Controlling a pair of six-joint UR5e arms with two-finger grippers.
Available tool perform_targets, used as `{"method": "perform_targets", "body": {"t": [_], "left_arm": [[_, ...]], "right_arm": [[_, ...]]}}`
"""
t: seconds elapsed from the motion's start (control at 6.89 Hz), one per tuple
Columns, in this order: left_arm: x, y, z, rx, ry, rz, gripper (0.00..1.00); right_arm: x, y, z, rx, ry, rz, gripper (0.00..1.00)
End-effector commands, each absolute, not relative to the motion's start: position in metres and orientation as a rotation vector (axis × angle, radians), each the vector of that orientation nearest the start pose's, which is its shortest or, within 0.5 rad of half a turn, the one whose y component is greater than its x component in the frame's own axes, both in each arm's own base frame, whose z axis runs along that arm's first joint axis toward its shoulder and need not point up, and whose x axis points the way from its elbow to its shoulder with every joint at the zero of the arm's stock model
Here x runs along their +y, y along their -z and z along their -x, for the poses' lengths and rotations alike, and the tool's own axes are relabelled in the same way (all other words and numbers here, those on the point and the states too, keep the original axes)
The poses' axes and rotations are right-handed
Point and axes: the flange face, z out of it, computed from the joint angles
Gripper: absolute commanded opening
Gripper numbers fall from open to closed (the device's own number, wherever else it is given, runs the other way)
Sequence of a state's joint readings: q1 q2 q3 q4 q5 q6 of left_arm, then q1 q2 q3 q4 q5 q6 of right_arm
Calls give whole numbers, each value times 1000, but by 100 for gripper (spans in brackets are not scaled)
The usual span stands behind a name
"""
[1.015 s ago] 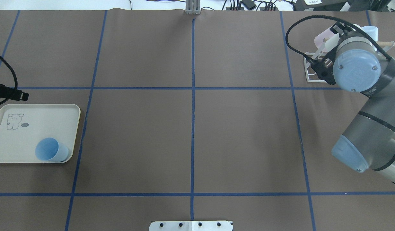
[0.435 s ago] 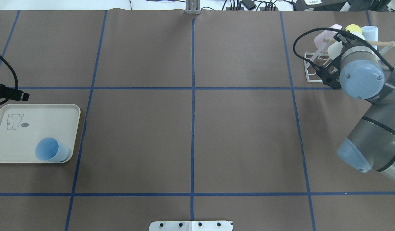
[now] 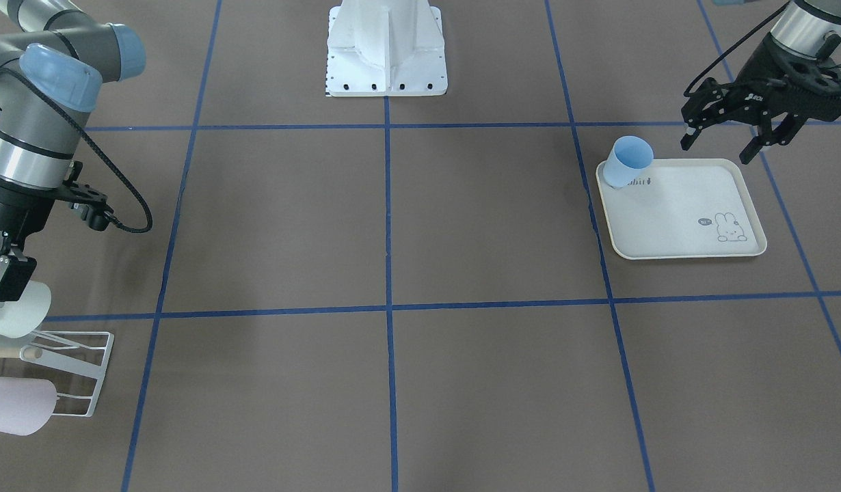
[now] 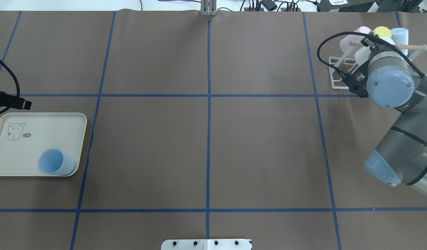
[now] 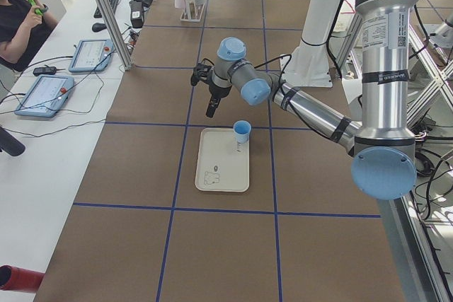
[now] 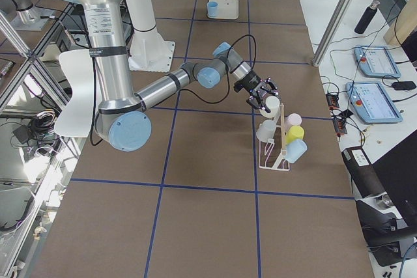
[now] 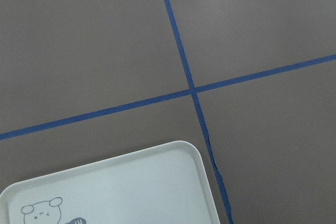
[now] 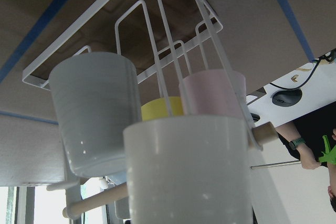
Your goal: Transfer IKEA cup to right arm and place on rack
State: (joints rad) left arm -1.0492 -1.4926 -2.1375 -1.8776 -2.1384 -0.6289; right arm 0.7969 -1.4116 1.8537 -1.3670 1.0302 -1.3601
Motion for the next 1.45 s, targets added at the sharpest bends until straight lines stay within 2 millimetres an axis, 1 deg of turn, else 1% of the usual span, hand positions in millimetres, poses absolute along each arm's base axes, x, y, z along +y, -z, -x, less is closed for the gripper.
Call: {"method": "perform_targets", "body": {"t": [0.0, 0.29, 0.73, 0.87, 1.02, 1.31], "left_arm": [[-425, -393, -152, 867, -124, -350, 100], [-425, -393, -152, 867, -124, -350, 100], [-426, -395, -153, 865, -123, -346, 100], [-426, -395, -153, 865, -123, -348, 100], [-426, -395, -153, 865, -123, -348, 100], [-426, -395, -153, 865, -123, -348, 100]], "right_arm": [[-525, -429, 257, 790, 1835, -515, 4], [-529, -439, 262, 785, 1845, -494, 6], [-532, -445, 267, 785, 1849, -480, 10], [-531, -446, 269, 783, 1850, -481, 13], [-532, -447, 271, 784, 1853, -480, 19], [-530, -454, 283, 781, 1880, -470, 43]]}}
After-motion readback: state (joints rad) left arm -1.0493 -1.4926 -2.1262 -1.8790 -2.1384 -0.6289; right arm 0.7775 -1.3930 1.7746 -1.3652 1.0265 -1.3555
